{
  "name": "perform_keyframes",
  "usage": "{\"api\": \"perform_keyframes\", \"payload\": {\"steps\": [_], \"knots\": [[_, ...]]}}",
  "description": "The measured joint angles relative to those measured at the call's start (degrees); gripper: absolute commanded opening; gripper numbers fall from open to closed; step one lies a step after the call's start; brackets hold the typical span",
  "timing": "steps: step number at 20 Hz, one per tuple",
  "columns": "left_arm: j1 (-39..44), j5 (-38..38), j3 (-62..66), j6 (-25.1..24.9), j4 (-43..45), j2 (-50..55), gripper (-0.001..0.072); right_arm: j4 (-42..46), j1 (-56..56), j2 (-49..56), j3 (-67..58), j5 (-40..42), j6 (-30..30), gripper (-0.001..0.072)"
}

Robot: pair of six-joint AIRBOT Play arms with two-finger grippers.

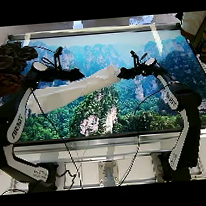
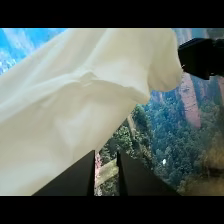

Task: Fold the shirts.

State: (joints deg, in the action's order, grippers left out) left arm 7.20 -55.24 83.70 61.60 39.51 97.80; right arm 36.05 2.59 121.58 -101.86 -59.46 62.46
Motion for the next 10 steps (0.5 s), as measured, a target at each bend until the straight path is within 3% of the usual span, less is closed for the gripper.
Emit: {"api": "perform_keyframes", "payload": {"steps": [2,3,10], "knots": [[0.7,1.0,0.0,1.8,3.7,1.0,0.006,-0.4,0.2,-1.2,0.0,-1.2,-1.4,0.0023],[0.9,2.0,0.0,3.3,5.8,1.5,0.0012,-0.6,0.2,-2.0,0.0,-2.1,-2.0,0.0022],[1.4,6.9,0.0,13.4,17.6,4.6,0.0014,-2.6,0.3,-10.1,0.0,-4.7,-4.9,0.0023]]}}
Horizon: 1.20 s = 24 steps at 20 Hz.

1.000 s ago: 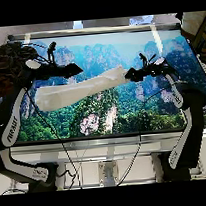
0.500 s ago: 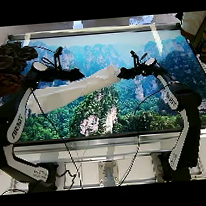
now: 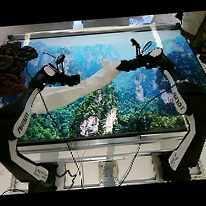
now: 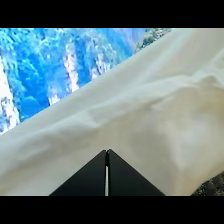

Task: Fold the shirts.

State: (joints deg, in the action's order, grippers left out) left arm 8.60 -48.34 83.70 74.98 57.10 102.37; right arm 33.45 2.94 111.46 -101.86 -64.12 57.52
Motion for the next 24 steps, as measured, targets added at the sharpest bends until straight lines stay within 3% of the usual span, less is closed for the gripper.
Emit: {"api": "perform_keyframes", "payload": {"steps": [6,12,13,14,15,20,24], "knots": [[1.6,-4.5,0.0,4.6,4.8,3.2,0.0014,-5.5,1.1,-6.1,0.0,-1.2,-2.7,0.0023],[12.3,-1.4,0.8,5.3,3.5,5.2,0.0029,-7.8,3.5,-9.8,0.0,-0.9,-4.4,0.0022],[14.0,-1.2,1.5,5.0,3.4,5.4,0.011,-7.9,3.7,-10.1,0.0,-0.5,-4.4,0.0022],[15.5,-1.2,2.8,4.7,3.5,5.6,0.0301,-8.0,3.8,-10.5,0.0,-0.2,-4.6,0.0022],[16.3,-2.3,4.4,4.6,3.6,5.7,0.0395,-8.0,3.9,-10.8,0.0,0.1,-4.7,0.0022],[15.3,-12.3,17.8,4.3,9.2,4.5,0.0398,-9.4,4.6,-11.5,0.0,-0.2,-4.8,0.0021],[11.3,-24.5,28.2,6.3,26.3,0.8,0.0397,-10.4,8.6,-11.7,0.0,-0.7,-4.7,0.0021]]}}
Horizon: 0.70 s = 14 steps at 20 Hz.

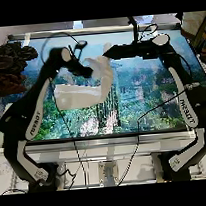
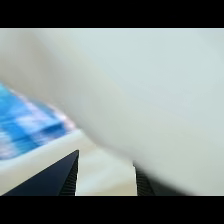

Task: Fold the shirts.

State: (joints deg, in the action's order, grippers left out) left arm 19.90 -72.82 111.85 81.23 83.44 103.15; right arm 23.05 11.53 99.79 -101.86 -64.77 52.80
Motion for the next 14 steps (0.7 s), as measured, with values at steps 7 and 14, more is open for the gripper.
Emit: {"api": "perform_keyframes", "payload": {"steps": [7,14], "knots": [[-8.9,-7.0,4.6,3.9,18.3,-9.6,0.0397,6.3,18.0,0.0,0.0,10.9,0.1,0.0092],[-12.3,-10.5,4.9,5.7,20.9,-12.3,0.0397,16.3,32.6,0.0,0.0,23.7,-0.1,0.0455]]}}
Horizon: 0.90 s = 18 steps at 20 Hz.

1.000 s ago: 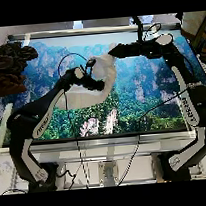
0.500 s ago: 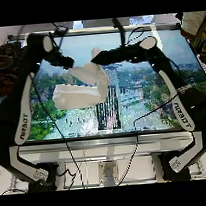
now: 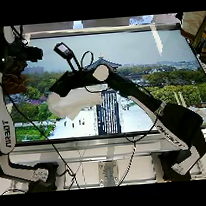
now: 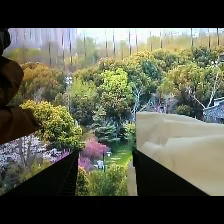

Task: Fold the shirts.

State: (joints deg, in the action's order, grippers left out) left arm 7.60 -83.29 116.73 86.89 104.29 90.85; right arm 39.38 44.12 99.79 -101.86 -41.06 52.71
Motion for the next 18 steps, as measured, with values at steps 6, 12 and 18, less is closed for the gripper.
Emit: {"api": "perform_keyframes", "payload": {"steps": [6,12,18], "knots": [[-0.4,-0.6,-0.9,0.2,-1.2,-0.2,0.0418,5.7,-2.2,-0.5,0.0,3.4,1.2,0.0461],[-0.4,0.0,-3.6,-6.4,-11.8,1.5,0.0644,7.1,-16.8,-3.3,0.1,-2.8,9.9,0.0493],[-0.4,-0.3,-4.3,-9.6,-21.6,5.4,0.0643,7.0,-31.4,-3.9,5.4,-19.8,20.0,0.0534]]}}
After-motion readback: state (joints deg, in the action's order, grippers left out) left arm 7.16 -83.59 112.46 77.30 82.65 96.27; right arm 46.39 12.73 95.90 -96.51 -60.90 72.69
